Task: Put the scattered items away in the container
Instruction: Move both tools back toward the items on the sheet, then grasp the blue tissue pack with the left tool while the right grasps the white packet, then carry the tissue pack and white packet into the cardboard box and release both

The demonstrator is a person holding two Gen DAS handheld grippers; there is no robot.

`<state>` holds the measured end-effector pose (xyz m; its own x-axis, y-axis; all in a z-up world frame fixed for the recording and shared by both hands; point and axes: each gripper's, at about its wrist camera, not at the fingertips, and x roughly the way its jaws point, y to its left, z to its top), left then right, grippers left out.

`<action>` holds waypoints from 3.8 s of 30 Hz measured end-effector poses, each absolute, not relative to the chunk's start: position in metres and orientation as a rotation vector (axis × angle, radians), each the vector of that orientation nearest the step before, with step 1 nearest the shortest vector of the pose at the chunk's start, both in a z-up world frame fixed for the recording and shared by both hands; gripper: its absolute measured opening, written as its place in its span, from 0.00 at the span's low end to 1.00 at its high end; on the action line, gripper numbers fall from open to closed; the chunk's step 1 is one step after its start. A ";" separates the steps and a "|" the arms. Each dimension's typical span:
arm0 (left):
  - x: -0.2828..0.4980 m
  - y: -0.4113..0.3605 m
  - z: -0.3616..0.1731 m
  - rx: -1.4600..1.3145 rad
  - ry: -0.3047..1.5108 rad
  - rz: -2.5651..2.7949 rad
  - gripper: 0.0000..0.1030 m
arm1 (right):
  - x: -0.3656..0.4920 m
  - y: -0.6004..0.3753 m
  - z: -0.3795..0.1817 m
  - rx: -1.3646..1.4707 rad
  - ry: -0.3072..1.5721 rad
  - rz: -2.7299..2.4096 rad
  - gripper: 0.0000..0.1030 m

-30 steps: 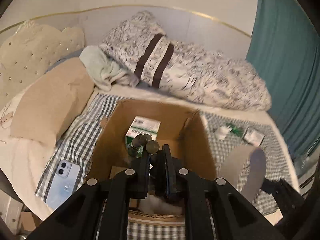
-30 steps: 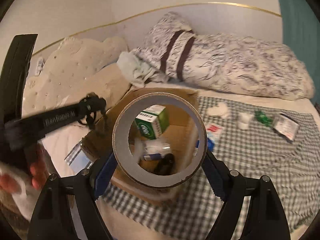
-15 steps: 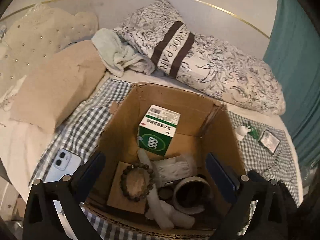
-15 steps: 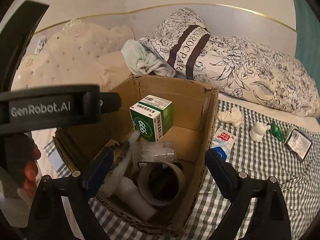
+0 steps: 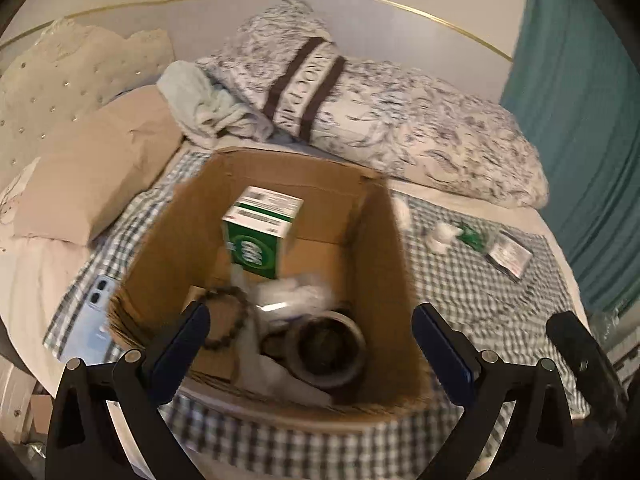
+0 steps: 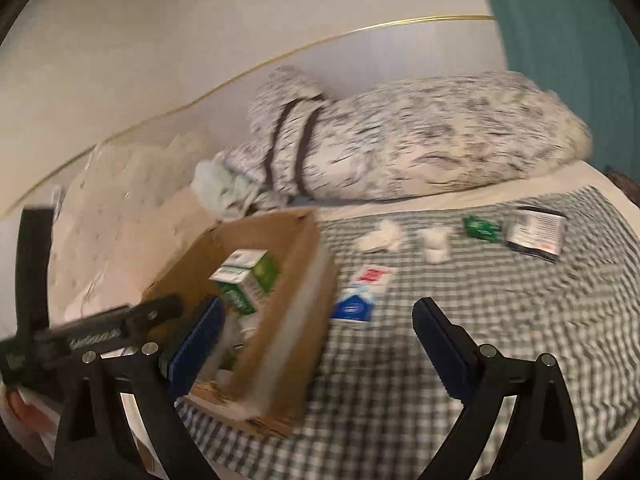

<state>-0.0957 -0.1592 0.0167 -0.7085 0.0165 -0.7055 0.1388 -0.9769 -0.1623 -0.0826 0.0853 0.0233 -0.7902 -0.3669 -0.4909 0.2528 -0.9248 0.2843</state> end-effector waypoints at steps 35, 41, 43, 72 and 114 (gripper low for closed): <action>-0.229 0.031 -0.130 1.060 -0.181 -2.767 1.00 | -0.111 0.265 -0.112 1.218 -0.278 -2.902 0.95; -0.235 0.022 -0.141 1.015 -0.395 -2.753 1.00 | -0.121 0.258 -0.119 1.259 -0.235 -2.911 0.95; -0.237 0.009 -0.141 1.021 -0.390 -2.757 1.00 | -0.123 0.256 -0.118 1.262 -0.235 -2.913 0.95; -0.286 -0.030 -0.169 1.454 0.154 -2.772 1.00 | -0.308 0.319 -0.098 1.247 -0.392 -2.847 0.95; -0.236 -0.008 -0.120 1.290 0.156 -2.888 0.59 | -0.210 0.236 -0.063 1.046 0.090 -2.858 0.18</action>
<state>-0.2359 -0.0081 -0.1198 -0.6677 0.0629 -0.7418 0.0173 -0.9949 -0.0999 -0.2105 0.2363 -0.0627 -0.7599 -0.0705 -0.6461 0.1111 -0.9936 -0.0222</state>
